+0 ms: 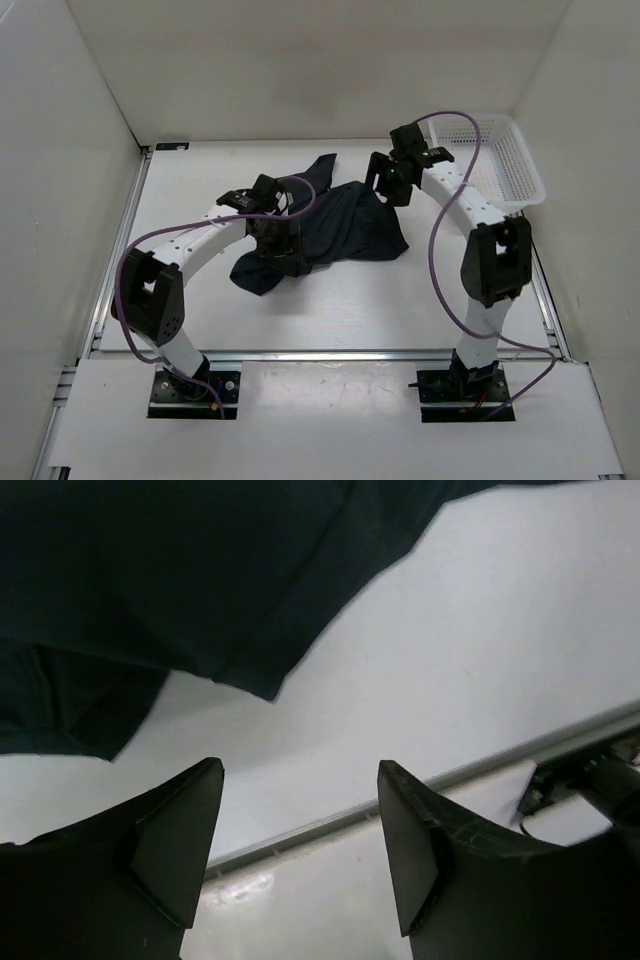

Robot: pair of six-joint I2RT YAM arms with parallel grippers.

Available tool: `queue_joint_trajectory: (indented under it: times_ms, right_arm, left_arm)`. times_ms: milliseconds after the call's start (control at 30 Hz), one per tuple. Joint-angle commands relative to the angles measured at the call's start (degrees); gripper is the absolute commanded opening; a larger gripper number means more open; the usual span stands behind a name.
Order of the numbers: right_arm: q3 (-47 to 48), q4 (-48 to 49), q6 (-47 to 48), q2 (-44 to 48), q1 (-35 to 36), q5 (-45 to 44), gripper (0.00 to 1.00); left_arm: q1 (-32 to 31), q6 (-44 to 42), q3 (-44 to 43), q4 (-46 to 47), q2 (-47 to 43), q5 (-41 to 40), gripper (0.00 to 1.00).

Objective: Fold and stack the shorts
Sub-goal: Flatten the shorts out

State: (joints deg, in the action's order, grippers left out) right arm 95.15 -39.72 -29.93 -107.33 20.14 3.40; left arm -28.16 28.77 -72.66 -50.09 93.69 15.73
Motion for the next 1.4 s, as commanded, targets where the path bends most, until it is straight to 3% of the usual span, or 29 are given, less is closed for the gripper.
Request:
queue_joint_trajectory:
  times_ms: [0,100,233,300,333,367,400,433,500,567,600,633,667,767,867,967,1000,1067,1133,1200,1300,1333,1367]
  right_arm:
    - [6.34,-0.7,-1.62,-6.65,-1.24,9.6,0.77]
    - [12.06,-0.7,-3.29,-12.89,-0.72,11.62,0.77]
    - [18.91,-1.41,-5.74,-19.23,-0.72,11.28,0.77]
    - [20.85,-1.41,-6.36,-22.04,-0.72,11.28,0.77]
    - [21.82,-1.41,-6.37,-23.79,-0.72,11.28,0.75]
    - [23.83,-1.41,-6.37,-24.59,-0.72,11.28,0.73]
    - [24.81,-1.41,-6.37,-25.38,-0.2,11.28,0.71]
    - [25.6,-1.41,-6.89,-26.95,-0.19,11.28,0.68]
    - [28.15,-2.1,-6.89,-28.54,-0.19,11.28,0.52]
    - [28.77,-2.64,-7.42,-29.6,-0.19,11.28,0.28]
    - [29.29,-2.64,-7.42,-29.61,-0.19,11.28,0.09]
    - [29.3,-2.64,-7.42,-28.47,-0.19,11.28,0.02]
    - [29.3,-2.64,-7.42,-27.77,-0.19,10.58,0.0]
    - [29.3,-3.16,-6.89,-25.13,-0.19,8.56,0.0]
    - [34.55,-3.17,-5.76,-23.98,-0.71,9.16,0.0]
    - [44.39,-4.48,-5.75,-23.98,-1.94,11.97,0.0]
    - [46.33,-5.01,-5.75,-23.98,-1.95,13.03,0.0]
    - [48.37,-5.01,-5.75,-20.39,-2.48,14.17,0.0]
    - [46.54,-5.01,-4.26,-14.27,-2.48,13.4,0.0]
    - [38.21,-3.97,-1.72,-8.98,-2.48,12.69,0.0]
    - [18.72,-0.63,0.04,7.24,-1.95,10.58,0.0]
    - [13.27,-0.09,0.57,10.79,-0.99,9.27,0.0]
    - [1.99,0.78,0.58,14.57,-0.11,5.43,0.0]
  left_arm:
    - [0.21,0.32,0.68,3.67,1.31,-4.46,0.73]
    - [0.21,0.32,0.16,4.29,4.48,-5.09,0.69]
    - [0.21,-0.3,-1.16,4.29,7.3,-4.48,0.52]
    - [0.21,-0.3,-1.16,4.29,7.82,-3.95,0.5]
    - [0.21,-0.82,-1.16,4.29,7.82,-3.95,0.53]
    - [0.21,-0.83,-0.64,4.29,7.13,-3.95,0.7]
    - [0.21,-0.83,-0.64,4.29,6.51,-3.95,0.78]
    - [0.21,-0.83,-0.03,4.29,6.51,-3.95,0.82]
    - [0.21,-0.83,0.5,4.29,6.51,-4.48,0.83]
    - [0.21,-0.83,0.51,4.29,8.35,-5.0,0.72]
    - [0.21,-0.83,0.51,4.29,8.35,-5.53,0.61]
    - [0.21,-0.83,-0.1,4.29,9.22,-5.53,0.48]
    - [0.82,-0.83,-0.81,4.29,10.01,-6.23,0.11]
    - [4.32,-1.43,-1.43,4.29,9.5,-5.1,0.1]
    - [9.41,-3.98,-7.73,0.8,8.79,-4.57,0.1]
    - [13.03,-6.97,-21.95,-4.83,8.26,-4.56,0.1]
    - [14.79,-8.11,-29.83,-8.59,8.26,-3.78,0.1]
    - [15.42,-8.82,-37.08,-12.21,8.26,-3.25,0.1]
    - [16.12,-9.52,-42.97,-15.56,6.69,-2.64,0.1]
    - [16.12,-9.53,-42.3,-15.57,3.19,-1.23,0.1]
    - [15.43,-9.53,-32.14,-14.34,-4.09,-0.62,0.1]
    - [14.64,-9.53,-24.01,-13.64,-6.3,-0.61,0.1]
    - [14.63,-9.53,-19.32,-12.85,-8.5,-0.61,0.1]
